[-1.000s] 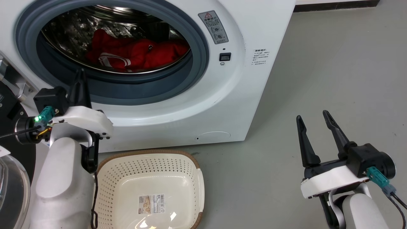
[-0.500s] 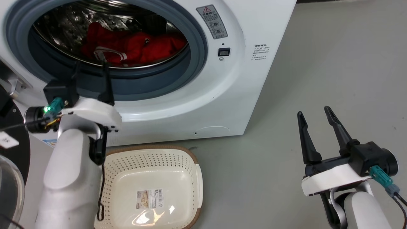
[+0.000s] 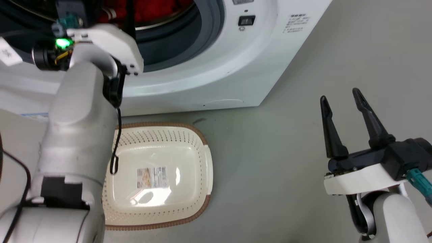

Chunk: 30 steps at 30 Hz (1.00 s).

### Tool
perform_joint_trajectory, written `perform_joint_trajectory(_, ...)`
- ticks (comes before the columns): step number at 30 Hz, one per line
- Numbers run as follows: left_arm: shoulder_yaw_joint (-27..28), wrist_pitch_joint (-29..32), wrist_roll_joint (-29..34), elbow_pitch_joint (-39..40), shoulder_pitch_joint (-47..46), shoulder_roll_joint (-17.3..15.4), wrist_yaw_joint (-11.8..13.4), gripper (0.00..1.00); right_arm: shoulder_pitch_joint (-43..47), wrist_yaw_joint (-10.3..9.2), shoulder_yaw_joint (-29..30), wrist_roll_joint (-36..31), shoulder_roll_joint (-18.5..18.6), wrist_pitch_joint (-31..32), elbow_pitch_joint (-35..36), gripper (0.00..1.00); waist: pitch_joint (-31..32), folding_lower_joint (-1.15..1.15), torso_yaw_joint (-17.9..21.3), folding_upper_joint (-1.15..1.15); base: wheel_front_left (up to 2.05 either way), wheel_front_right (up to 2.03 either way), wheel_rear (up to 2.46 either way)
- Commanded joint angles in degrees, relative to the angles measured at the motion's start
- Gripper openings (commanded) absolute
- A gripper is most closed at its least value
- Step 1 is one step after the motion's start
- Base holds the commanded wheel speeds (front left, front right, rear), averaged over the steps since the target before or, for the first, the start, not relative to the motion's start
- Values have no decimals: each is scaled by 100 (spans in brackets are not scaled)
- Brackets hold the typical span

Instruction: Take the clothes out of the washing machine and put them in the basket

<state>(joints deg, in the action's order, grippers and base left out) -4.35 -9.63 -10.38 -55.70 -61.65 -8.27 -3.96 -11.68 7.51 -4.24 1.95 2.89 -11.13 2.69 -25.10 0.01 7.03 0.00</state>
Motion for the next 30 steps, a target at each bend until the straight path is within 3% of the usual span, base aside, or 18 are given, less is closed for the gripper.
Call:
perform_joint_trajectory(1,-21,27,0,-87,-178,22,-3,100,-78,-4,-3,-3,-4,20,102,100,-318,-1,-10,0,0,0,0)
perform_joint_trajectory(13,-127,680,-90,-1131,-1852,-129,-114,100,-148,-4,-314,144,-4,163,857,100,-1362,-1,359,0,0,0,0)
perform_joint_trajectory(23,-165,1354,-189,-1554,-2668,-309,-164,100,72,-4,-768,323,-4,141,974,100,-1796,-1,640,0,0,0,0)
perform_joint_trajectory(30,-95,2104,-321,-1692,-3055,-566,-46,100,146,-4,-1193,558,-5,26,815,100,-1998,-1,964,0,0,0,0)
